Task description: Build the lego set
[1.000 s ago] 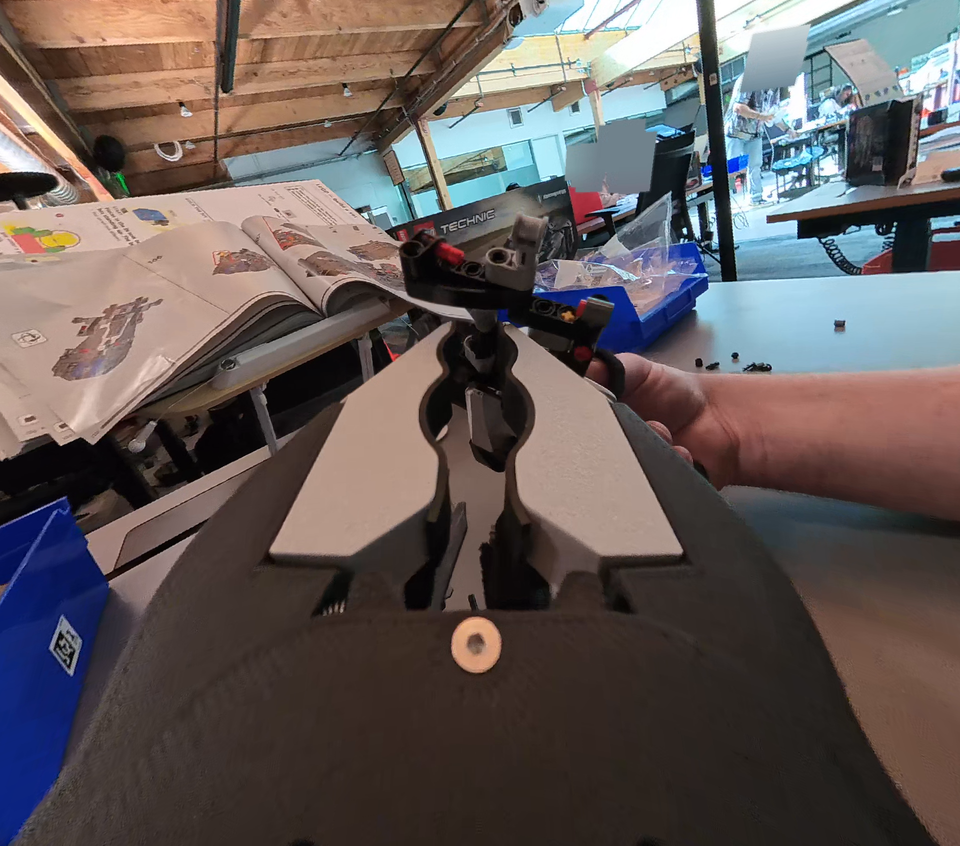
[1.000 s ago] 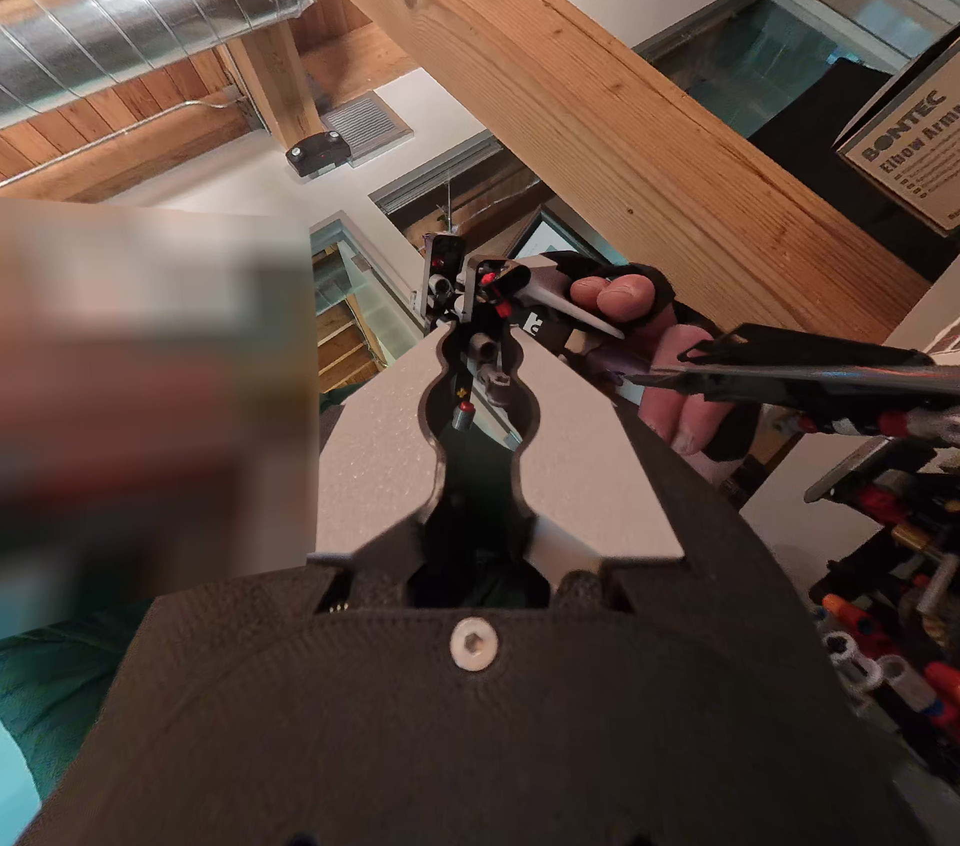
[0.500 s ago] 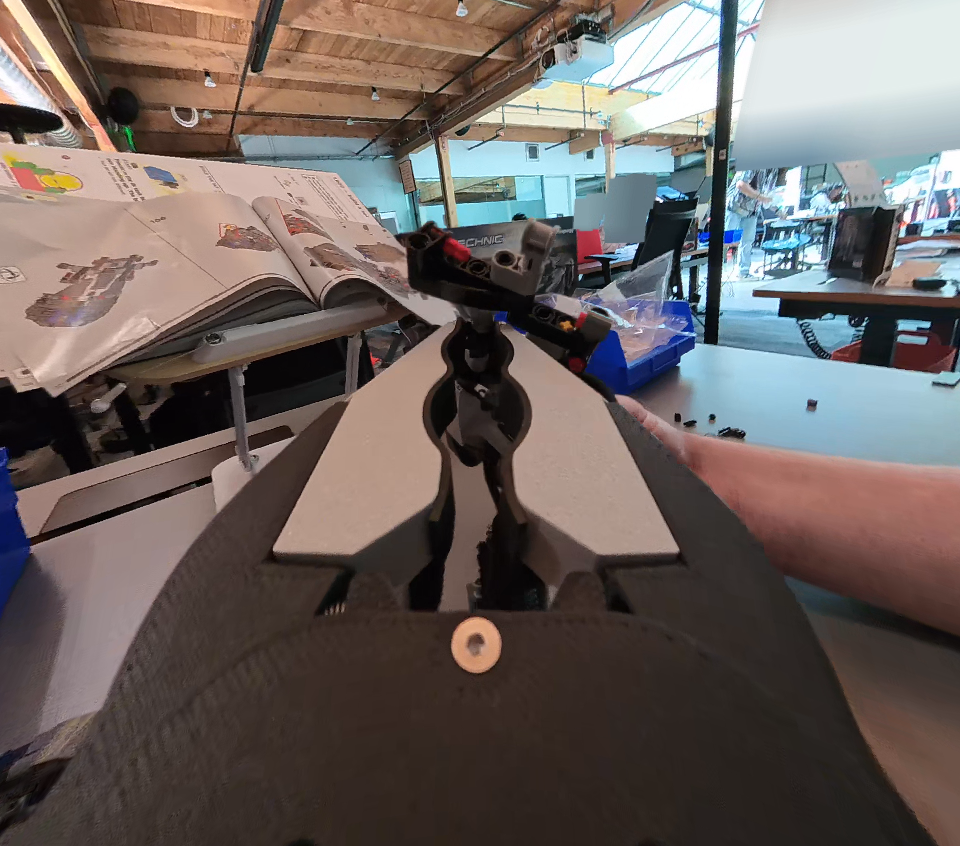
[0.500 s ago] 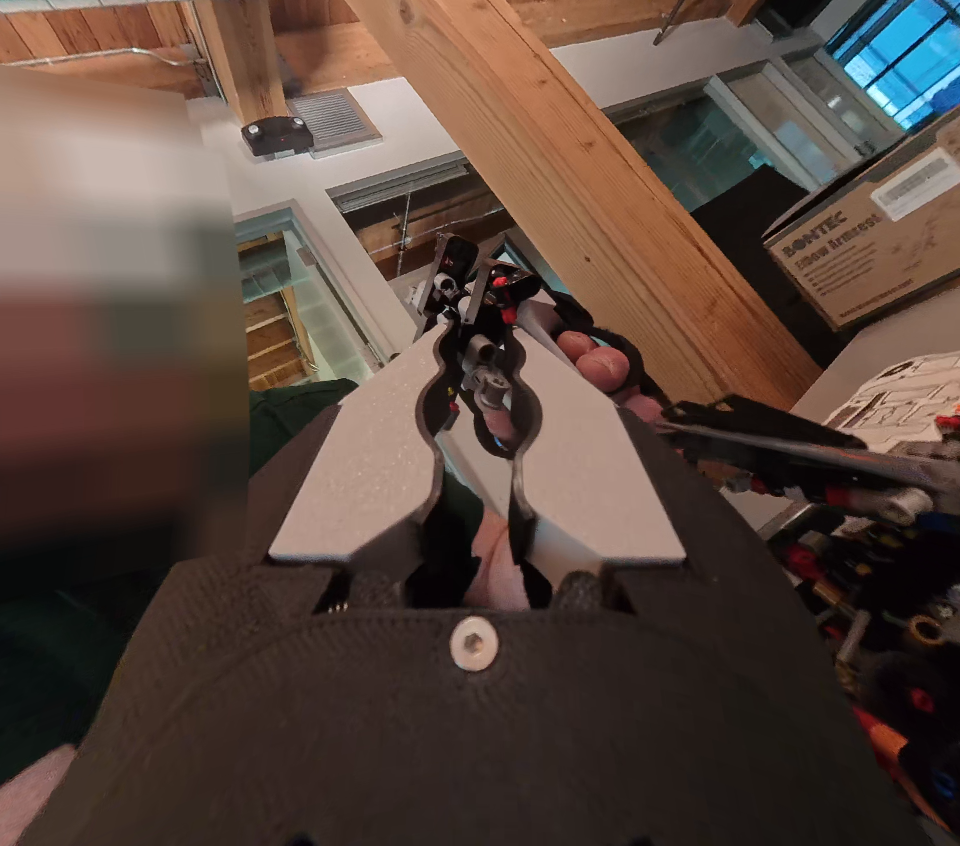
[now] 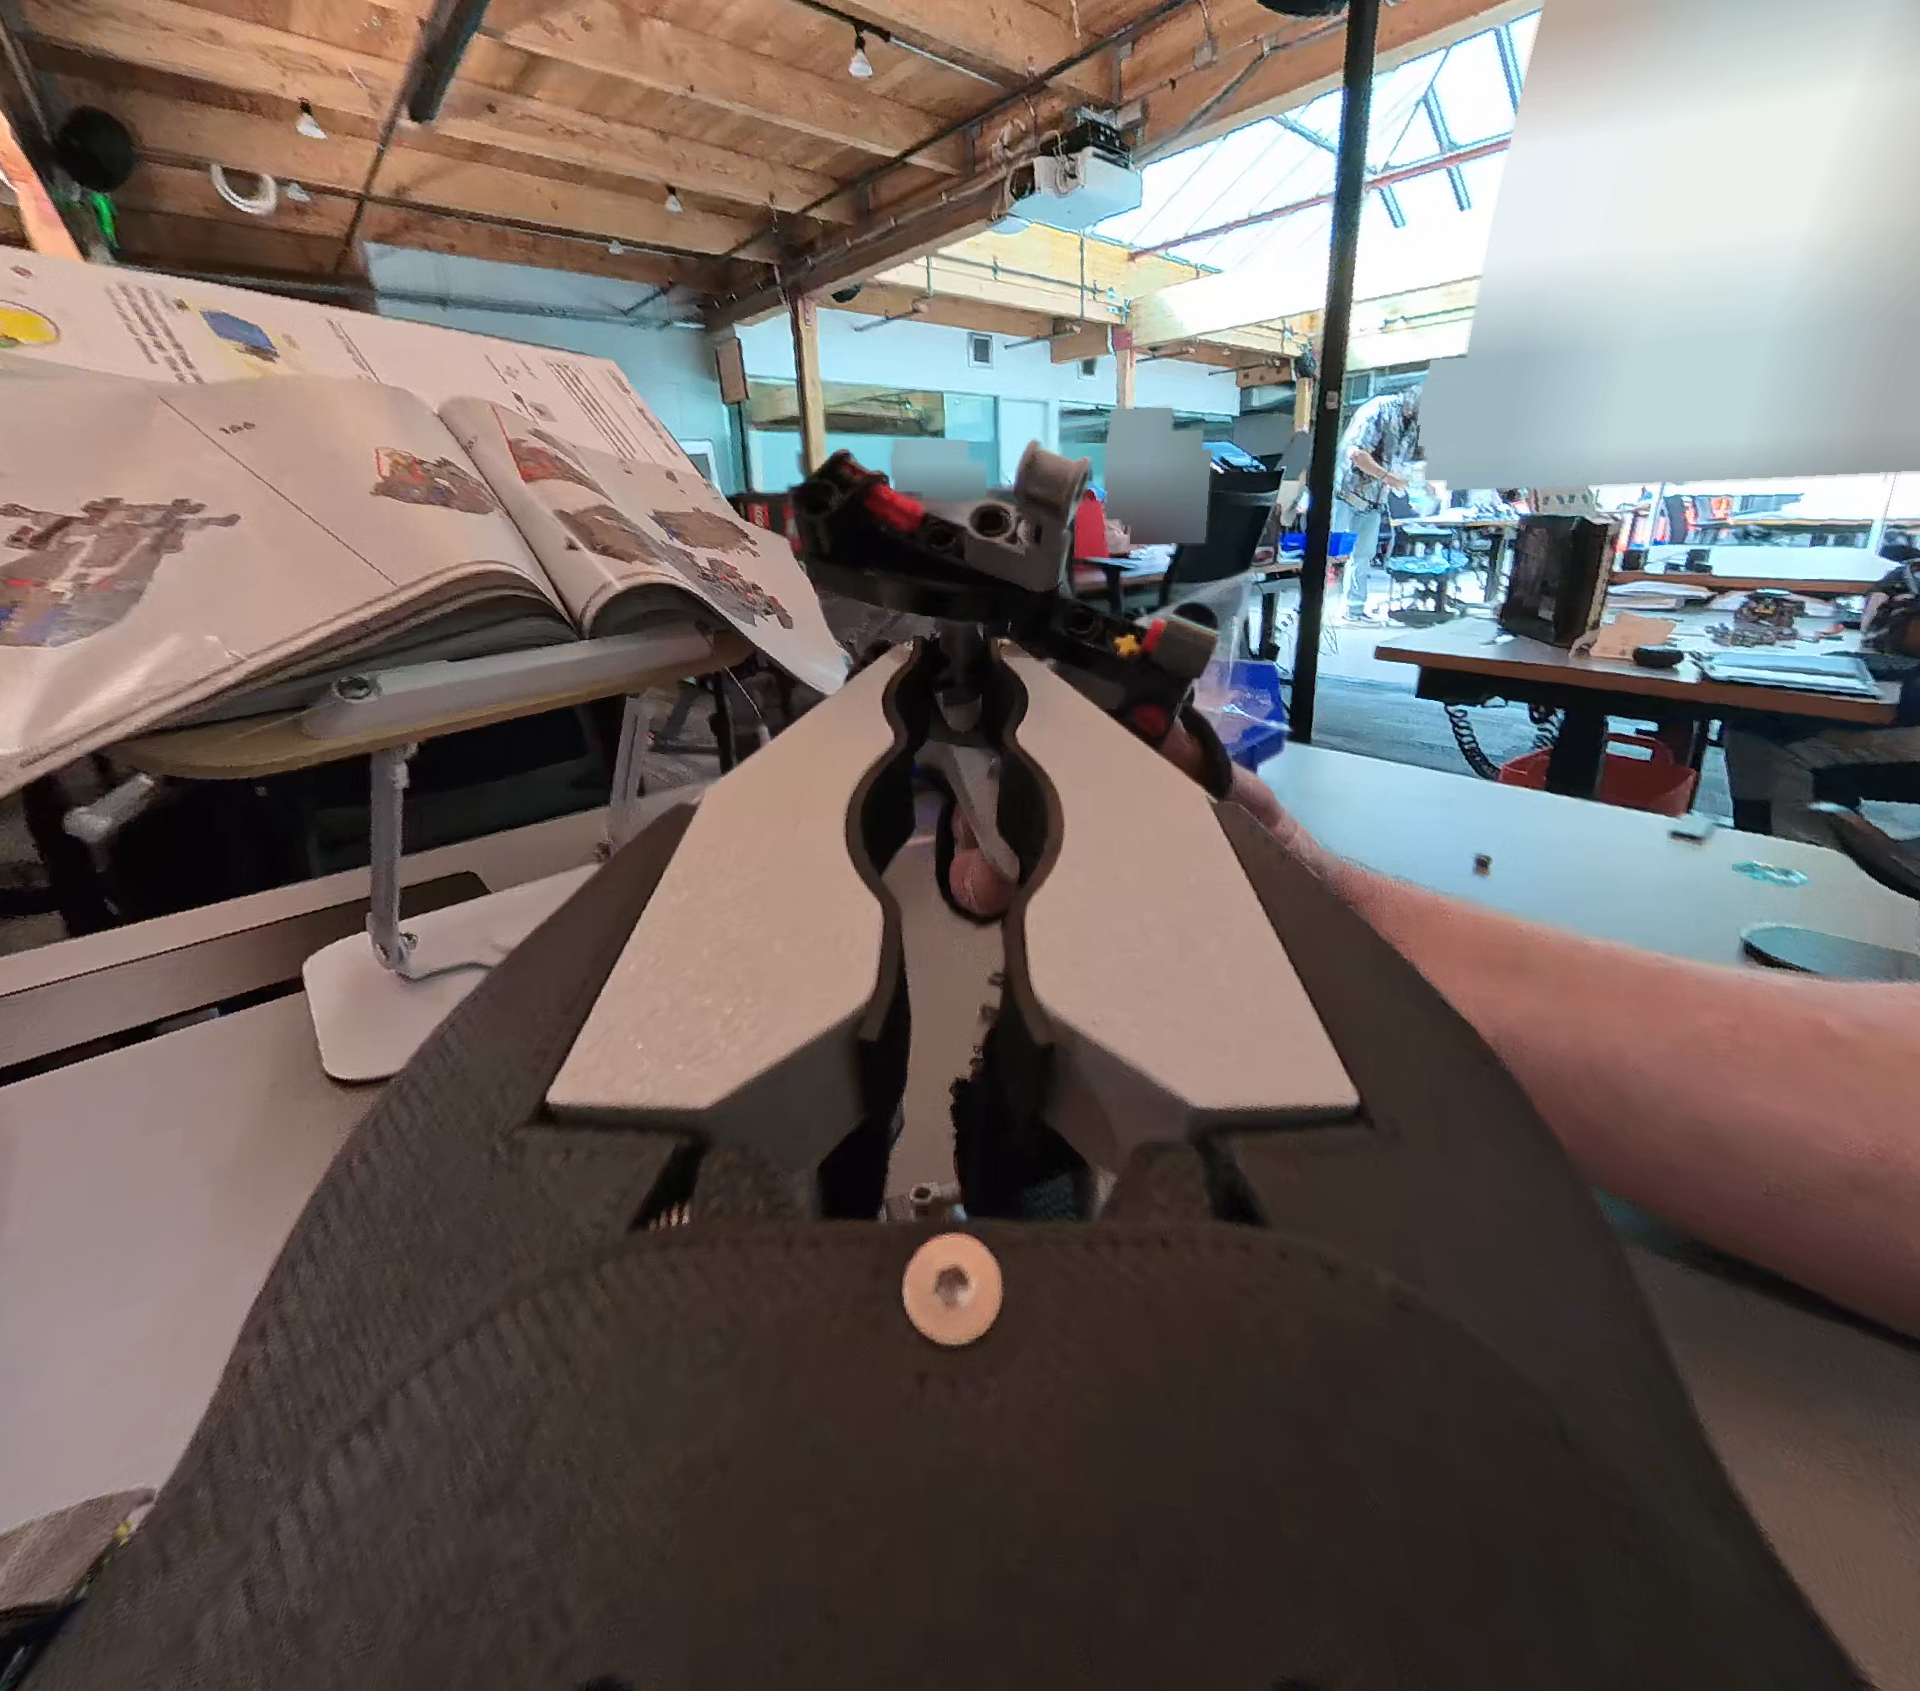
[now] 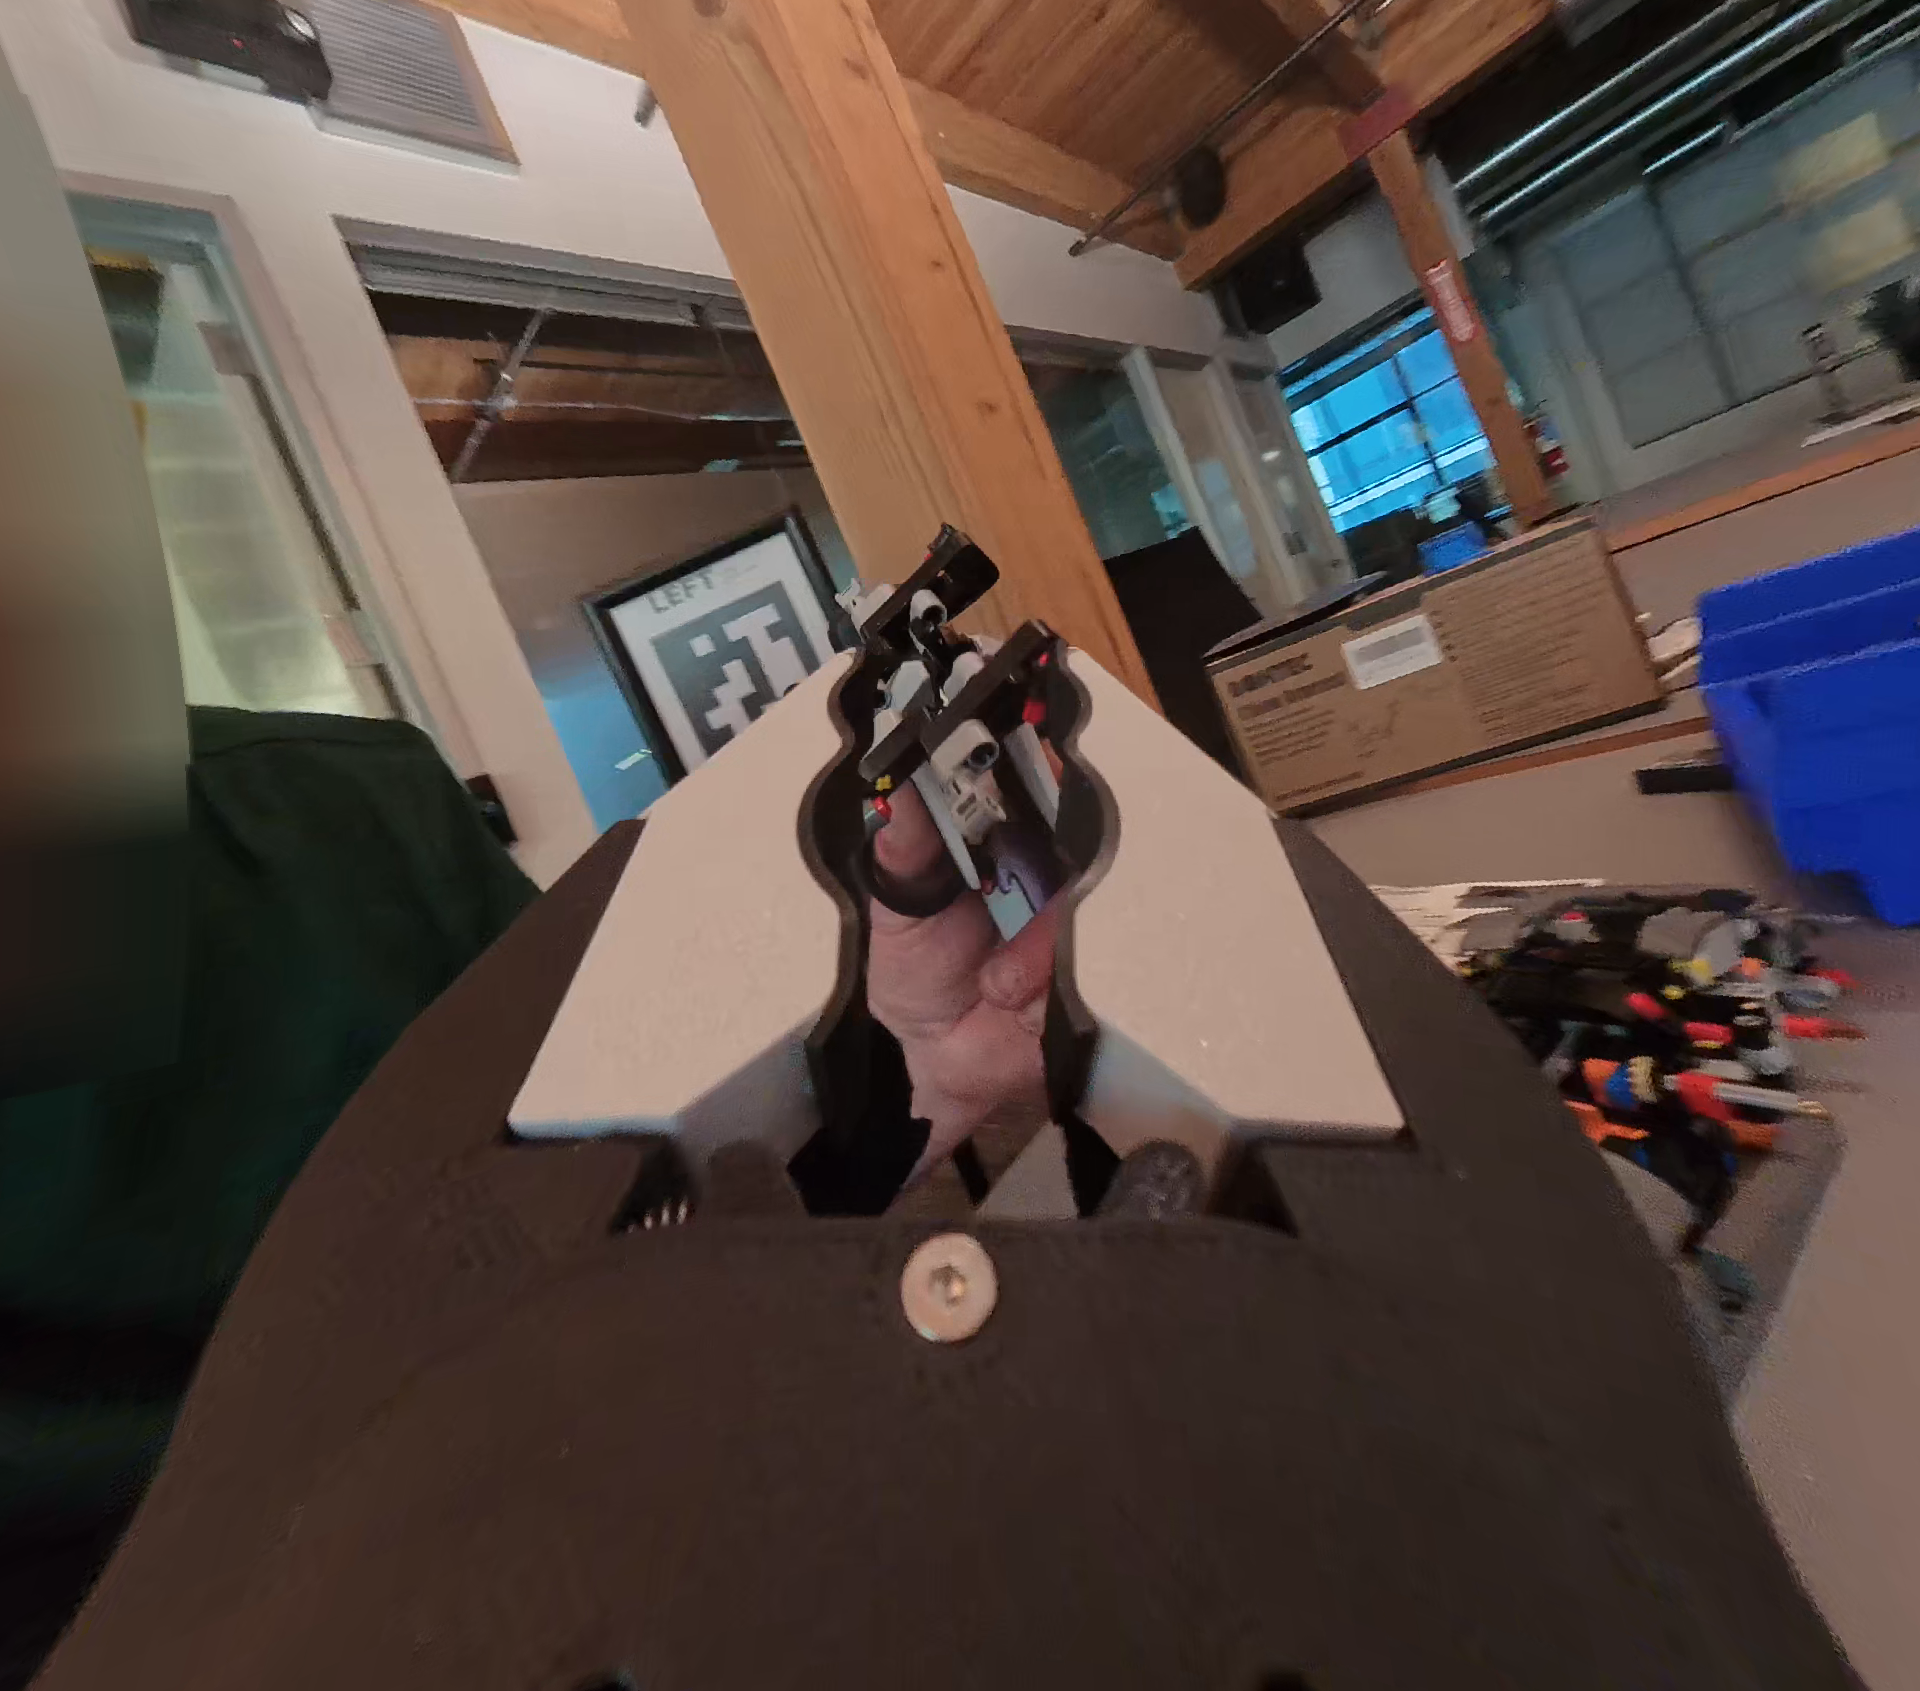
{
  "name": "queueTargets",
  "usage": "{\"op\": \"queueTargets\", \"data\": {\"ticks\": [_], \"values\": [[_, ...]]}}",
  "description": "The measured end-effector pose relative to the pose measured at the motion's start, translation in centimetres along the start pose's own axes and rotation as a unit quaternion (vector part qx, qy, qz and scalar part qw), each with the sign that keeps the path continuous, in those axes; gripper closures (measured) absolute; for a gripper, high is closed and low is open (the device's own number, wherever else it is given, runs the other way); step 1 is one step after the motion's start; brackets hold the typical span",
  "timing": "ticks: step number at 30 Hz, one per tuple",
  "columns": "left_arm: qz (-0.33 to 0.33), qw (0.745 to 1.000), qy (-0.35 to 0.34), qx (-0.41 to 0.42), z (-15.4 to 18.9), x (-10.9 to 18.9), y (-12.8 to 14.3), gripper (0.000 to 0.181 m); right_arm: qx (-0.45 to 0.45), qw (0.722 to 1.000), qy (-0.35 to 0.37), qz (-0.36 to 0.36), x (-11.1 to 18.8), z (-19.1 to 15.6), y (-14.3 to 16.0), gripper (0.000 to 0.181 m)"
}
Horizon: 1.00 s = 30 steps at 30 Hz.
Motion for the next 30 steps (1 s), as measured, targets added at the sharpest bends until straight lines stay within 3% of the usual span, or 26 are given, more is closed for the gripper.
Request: {"op": "queueTargets", "data": {"ticks": [5, 9, 13, 22, 30], "values": [[-0.050, 0.998, 0.033, -0.008, -0.2, 0.3, 0.5, 0.174, 0.151, 0.984, 0.070, -0.061, -0.9, -2.5, -0.3, 0.170], [-0.098, 0.993, 0.049, -0.037, 0.1, 0.6, 0.9, 0.175, 0.201, 0.967, 0.103, -0.117, -2.1, -2.8, 0.6, 0.175], [-0.135, 0.988, 0.047, -0.063, 0.2, 0.7, 1.1, 0.174, 0.207, 0.955, 0.137, -0.163, -2.8, -1.7, 1.8, 0.172], [-0.194, 0.975, 0.048, -0.098, 0.4, 0.5, 1.9, 0.174, 0.197, 0.950, 0.145, -0.195, -2.8, -1.1, 2.6, 0.174], [-0.196, 0.974, 0.054, -0.097, 0.4, 0.6, 1.9, 0.175, 0.190, 0.951, 0.143, -0.197, -2.6, -1.1, 2.6, 0.177]]}}
Point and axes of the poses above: each gripper's, where its closed fingertips meet, x back along the fingers, y out of its underside, z = x × y across the jaws, the point moved 5 cm from there along x, back along the fingers, and after that the axes turned 9 degrees about -z, right-handed, at the moved point
